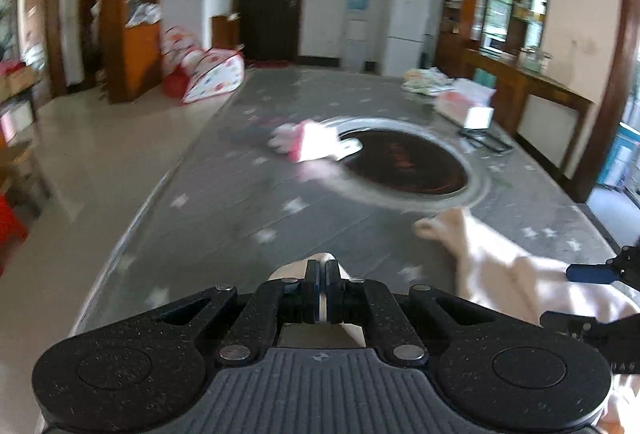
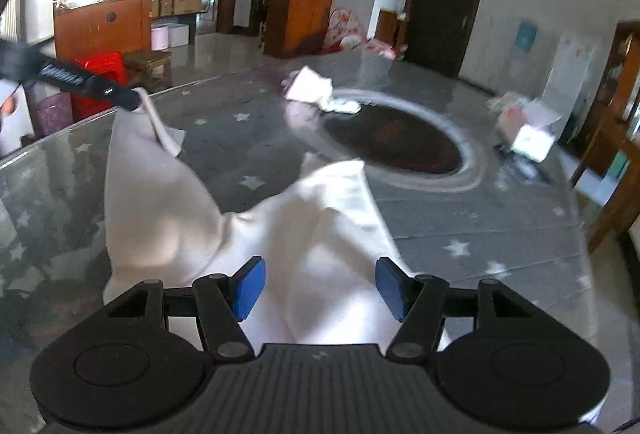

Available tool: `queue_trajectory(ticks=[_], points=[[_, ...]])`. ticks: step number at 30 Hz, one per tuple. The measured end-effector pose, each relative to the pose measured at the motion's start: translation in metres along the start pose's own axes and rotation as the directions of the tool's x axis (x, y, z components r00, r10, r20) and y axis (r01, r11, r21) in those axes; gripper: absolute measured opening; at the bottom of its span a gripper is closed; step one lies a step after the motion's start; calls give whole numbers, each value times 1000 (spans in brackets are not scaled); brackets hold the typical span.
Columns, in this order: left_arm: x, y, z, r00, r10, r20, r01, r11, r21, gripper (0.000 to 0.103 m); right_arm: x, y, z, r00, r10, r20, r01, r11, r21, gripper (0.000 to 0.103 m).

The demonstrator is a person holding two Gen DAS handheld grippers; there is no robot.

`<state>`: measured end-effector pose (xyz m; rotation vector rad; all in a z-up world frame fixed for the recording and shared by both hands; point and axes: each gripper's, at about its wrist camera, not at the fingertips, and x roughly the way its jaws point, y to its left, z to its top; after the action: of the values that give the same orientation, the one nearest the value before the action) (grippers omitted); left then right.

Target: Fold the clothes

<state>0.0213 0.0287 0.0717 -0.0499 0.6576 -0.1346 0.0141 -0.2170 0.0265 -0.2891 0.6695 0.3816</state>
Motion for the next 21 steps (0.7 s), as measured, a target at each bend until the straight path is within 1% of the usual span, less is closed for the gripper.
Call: queue_trajectory(ticks=[1, 3, 5, 6, 8, 11, 13, 15, 17, 21], points=[[-2, 6, -5, 1000, 7, -9, -8, 1000, -12, 3, 5, 3, 1, 1000, 5, -12, -5, 1000, 0, 60], [-5, 18, -14, 999, 22, -26, -23, 999, -37, 3, 10, 7, -1, 999, -19, -28, 19, 1000, -12, 50], [-8, 29, -22, 999, 34, -41, -37, 998, -60, 3, 9, 6, -3, 998, -45, -32, 45, 999, -13, 24], [-9, 33, -25, 998, 38, -44, -41, 997, -68, 3, 7, 4, -4, 998, -56, -29, 56, 998, -10, 21], [-11, 38, -29, 998, 47, -46, -51, 995, -82, 2, -2, 0, -6, 997, -75, -12, 75, 997, 4, 11], [-18, 45, -34, 996, 81, -32, -84, 993, -88, 0, -24, -12, -9, 993, -115, 34, 114, 993, 37, 9], [-23, 53, -37, 996, 89, -32, -92, 990, -107, 0, -42, -23, -11, 986, -152, 67, 147, 986, 77, 9], [-26, 62, -41, 995, 85, -48, -91, 988, -125, 0, -61, -33, -16, 975, -199, 98, 187, 976, 114, 8], [-28, 66, -45, 995, 79, -67, -87, 989, -123, 1, -79, -45, -22, 962, -246, 116, 226, 961, 159, 8], [-27, 64, -49, 994, 49, -96, -61, 991, -121, 3, -110, -67, -42, 933, -343, 113, 309, 921, 238, 8]])
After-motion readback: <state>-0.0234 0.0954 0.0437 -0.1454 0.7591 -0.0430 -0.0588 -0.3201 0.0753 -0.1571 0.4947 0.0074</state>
